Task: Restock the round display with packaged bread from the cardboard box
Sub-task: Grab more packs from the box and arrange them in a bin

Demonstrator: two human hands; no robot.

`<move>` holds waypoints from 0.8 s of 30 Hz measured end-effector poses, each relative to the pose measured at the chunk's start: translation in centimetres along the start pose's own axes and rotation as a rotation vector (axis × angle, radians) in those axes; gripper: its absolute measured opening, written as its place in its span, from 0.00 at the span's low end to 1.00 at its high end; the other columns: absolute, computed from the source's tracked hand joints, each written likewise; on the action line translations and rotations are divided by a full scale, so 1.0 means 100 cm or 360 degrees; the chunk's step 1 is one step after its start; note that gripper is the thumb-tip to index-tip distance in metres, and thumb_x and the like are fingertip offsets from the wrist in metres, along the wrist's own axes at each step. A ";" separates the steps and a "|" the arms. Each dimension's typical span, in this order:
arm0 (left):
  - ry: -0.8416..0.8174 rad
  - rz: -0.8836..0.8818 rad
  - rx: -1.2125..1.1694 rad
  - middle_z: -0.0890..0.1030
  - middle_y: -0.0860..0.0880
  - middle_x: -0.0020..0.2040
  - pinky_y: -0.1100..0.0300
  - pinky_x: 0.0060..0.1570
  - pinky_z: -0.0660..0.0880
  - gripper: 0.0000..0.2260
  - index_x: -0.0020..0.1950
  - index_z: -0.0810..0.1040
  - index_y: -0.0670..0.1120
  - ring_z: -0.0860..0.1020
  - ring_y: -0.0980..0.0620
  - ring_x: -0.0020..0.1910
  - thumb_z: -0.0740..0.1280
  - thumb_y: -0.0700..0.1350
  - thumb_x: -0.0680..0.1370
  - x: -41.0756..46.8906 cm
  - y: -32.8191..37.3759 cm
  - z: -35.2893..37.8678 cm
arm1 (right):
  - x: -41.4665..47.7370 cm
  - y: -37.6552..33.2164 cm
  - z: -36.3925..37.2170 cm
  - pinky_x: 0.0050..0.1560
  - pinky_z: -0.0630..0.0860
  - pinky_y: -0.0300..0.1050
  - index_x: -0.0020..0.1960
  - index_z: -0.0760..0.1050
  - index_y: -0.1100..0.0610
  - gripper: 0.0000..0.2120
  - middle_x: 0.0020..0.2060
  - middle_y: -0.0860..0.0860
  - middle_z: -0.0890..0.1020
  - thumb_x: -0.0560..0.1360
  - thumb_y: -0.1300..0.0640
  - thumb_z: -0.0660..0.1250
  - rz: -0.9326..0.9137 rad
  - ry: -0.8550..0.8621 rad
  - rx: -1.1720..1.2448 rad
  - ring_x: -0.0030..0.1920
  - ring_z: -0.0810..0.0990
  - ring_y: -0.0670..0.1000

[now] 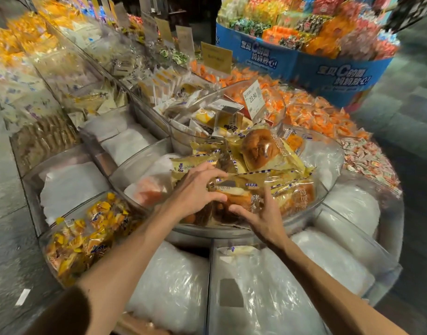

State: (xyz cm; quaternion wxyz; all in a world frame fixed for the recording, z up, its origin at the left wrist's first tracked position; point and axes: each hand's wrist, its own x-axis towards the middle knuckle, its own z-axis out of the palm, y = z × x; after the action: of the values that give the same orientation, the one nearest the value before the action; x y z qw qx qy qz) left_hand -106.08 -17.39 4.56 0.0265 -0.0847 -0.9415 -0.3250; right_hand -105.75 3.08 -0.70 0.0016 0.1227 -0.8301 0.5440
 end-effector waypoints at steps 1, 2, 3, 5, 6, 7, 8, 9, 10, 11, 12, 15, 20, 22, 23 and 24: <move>0.0036 0.0027 0.0010 0.73 0.55 0.58 0.50 0.65 0.70 0.24 0.66 0.78 0.52 0.71 0.54 0.60 0.77 0.51 0.72 0.002 -0.004 0.004 | -0.004 0.006 -0.001 0.58 0.74 0.39 0.67 0.65 0.45 0.37 0.59 0.43 0.76 0.63 0.36 0.75 -0.0027 0.0079 -0.0102 0.58 0.76 0.39; 0.0077 0.0046 0.0020 0.74 0.54 0.58 0.54 0.63 0.70 0.21 0.64 0.79 0.49 0.72 0.54 0.59 0.76 0.51 0.73 0.001 -0.007 0.010 | -0.008 0.012 -0.002 0.58 0.74 0.43 0.70 0.65 0.51 0.41 0.60 0.48 0.76 0.65 0.35 0.74 -0.0066 0.0187 -0.0254 0.58 0.75 0.44; 0.0122 0.0069 0.0046 0.74 0.52 0.58 0.57 0.60 0.70 0.19 0.62 0.80 0.48 0.73 0.53 0.59 0.75 0.50 0.73 0.001 -0.008 0.015 | -0.012 0.019 -0.002 0.57 0.74 0.46 0.71 0.65 0.56 0.42 0.60 0.52 0.75 0.66 0.36 0.74 -0.0097 0.0293 -0.0400 0.58 0.74 0.48; 0.0176 0.0132 0.0143 0.75 0.49 0.58 0.56 0.57 0.73 0.17 0.60 0.80 0.45 0.75 0.51 0.56 0.75 0.50 0.74 0.001 -0.012 0.028 | -0.018 0.029 -0.002 0.53 0.76 0.50 0.68 0.67 0.60 0.38 0.57 0.55 0.76 0.68 0.39 0.74 -0.0095 0.0340 -0.0571 0.55 0.75 0.52; 0.0154 0.0144 0.0214 0.76 0.48 0.58 0.55 0.57 0.73 0.18 0.60 0.80 0.44 0.76 0.50 0.56 0.75 0.50 0.73 0.001 -0.014 0.033 | -0.019 0.033 -0.001 0.50 0.77 0.51 0.67 0.68 0.59 0.34 0.56 0.55 0.77 0.69 0.42 0.74 -0.0077 0.0289 -0.0603 0.54 0.76 0.53; 0.0117 0.0155 0.0295 0.77 0.47 0.58 0.56 0.59 0.73 0.18 0.59 0.80 0.43 0.76 0.49 0.57 0.75 0.50 0.73 0.001 -0.015 0.038 | -0.021 0.037 0.001 0.48 0.78 0.52 0.66 0.69 0.59 0.30 0.55 0.55 0.78 0.71 0.46 0.75 -0.0079 0.0228 -0.0628 0.52 0.78 0.54; 0.0092 0.0182 0.0372 0.78 0.46 0.57 0.55 0.60 0.73 0.19 0.59 0.81 0.42 0.75 0.48 0.58 0.76 0.50 0.72 0.002 -0.017 0.042 | -0.021 0.041 0.004 0.46 0.79 0.53 0.65 0.70 0.58 0.26 0.55 0.55 0.79 0.73 0.49 0.75 -0.0093 0.0177 -0.0646 0.51 0.79 0.55; 0.0076 0.0223 0.0438 0.80 0.45 0.56 0.52 0.60 0.74 0.20 0.58 0.82 0.42 0.75 0.47 0.57 0.76 0.51 0.71 0.002 -0.020 0.045 | -0.022 0.043 0.008 0.45 0.80 0.53 0.65 0.71 0.57 0.24 0.55 0.55 0.81 0.74 0.52 0.75 -0.0123 0.0147 -0.0663 0.50 0.81 0.56; 0.0061 0.0252 0.0513 0.80 0.45 0.55 0.51 0.59 0.73 0.20 0.57 0.82 0.42 0.74 0.47 0.57 0.76 0.52 0.70 0.003 -0.021 0.047 | -0.022 0.045 0.012 0.44 0.81 0.53 0.66 0.71 0.57 0.23 0.55 0.55 0.82 0.74 0.54 0.74 -0.0162 0.0128 -0.0684 0.49 0.82 0.56; 0.0049 0.0273 0.0604 0.80 0.46 0.56 0.51 0.60 0.72 0.20 0.57 0.82 0.43 0.73 0.47 0.58 0.75 0.54 0.71 0.004 -0.022 0.048 | -0.022 0.047 0.017 0.44 0.81 0.51 0.66 0.72 0.56 0.22 0.55 0.55 0.83 0.75 0.55 0.74 -0.0193 0.0107 -0.0707 0.48 0.82 0.55; 0.0020 0.0271 0.0695 0.80 0.47 0.58 0.52 0.60 0.69 0.21 0.58 0.82 0.45 0.71 0.48 0.60 0.74 0.57 0.72 0.004 -0.022 0.048 | -0.021 0.047 0.020 0.45 0.80 0.49 0.67 0.72 0.56 0.22 0.55 0.55 0.83 0.76 0.56 0.73 -0.0198 0.0088 -0.0723 0.48 0.82 0.55; -0.0095 0.0199 0.0898 0.75 0.49 0.64 0.52 0.64 0.63 0.22 0.63 0.80 0.48 0.66 0.49 0.66 0.68 0.61 0.75 0.004 -0.020 0.047 | -0.015 0.046 0.022 0.46 0.77 0.46 0.70 0.73 0.57 0.23 0.57 0.57 0.83 0.76 0.57 0.72 -0.0125 0.0065 -0.0784 0.49 0.83 0.57; -0.0020 0.0068 0.1134 0.67 0.46 0.67 0.52 0.65 0.64 0.26 0.70 0.73 0.48 0.65 0.47 0.66 0.65 0.61 0.78 -0.006 -0.011 0.051 | -0.014 0.045 0.014 0.48 0.78 0.51 0.74 0.69 0.54 0.25 0.57 0.56 0.79 0.79 0.53 0.69 -0.0072 -0.0065 -0.0827 0.50 0.79 0.57; -0.0020 -0.0023 0.0985 0.68 0.46 0.70 0.52 0.68 0.63 0.32 0.78 0.63 0.47 0.65 0.47 0.69 0.66 0.60 0.78 -0.017 -0.009 0.051 | -0.021 0.045 0.008 0.48 0.79 0.54 0.71 0.72 0.58 0.23 0.56 0.58 0.76 0.78 0.54 0.71 -0.0150 -0.0023 -0.0794 0.50 0.78 0.56; -0.0023 -0.0079 0.0820 0.68 0.46 0.72 0.52 0.69 0.62 0.33 0.79 0.60 0.47 0.65 0.48 0.70 0.67 0.58 0.78 -0.024 -0.006 0.050 | -0.025 0.044 0.004 0.47 0.79 0.56 0.68 0.72 0.60 0.23 0.55 0.58 0.76 0.76 0.55 0.72 -0.0219 0.0022 -0.0790 0.50 0.77 0.57; 0.0013 -0.0139 0.0615 0.68 0.46 0.73 0.52 0.70 0.63 0.31 0.79 0.61 0.47 0.66 0.48 0.70 0.68 0.55 0.79 -0.033 -0.003 0.047 | -0.029 0.044 0.002 0.47 0.79 0.56 0.65 0.73 0.61 0.22 0.54 0.59 0.75 0.75 0.56 0.73 -0.0289 0.0055 -0.0802 0.51 0.75 0.57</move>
State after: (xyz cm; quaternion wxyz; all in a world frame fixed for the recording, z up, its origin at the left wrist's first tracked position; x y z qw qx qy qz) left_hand -102.90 -15.20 0.34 0.0320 -0.0357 -0.9891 -0.1394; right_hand -103.80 5.16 -5.12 0.0951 0.1832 -0.9247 0.3198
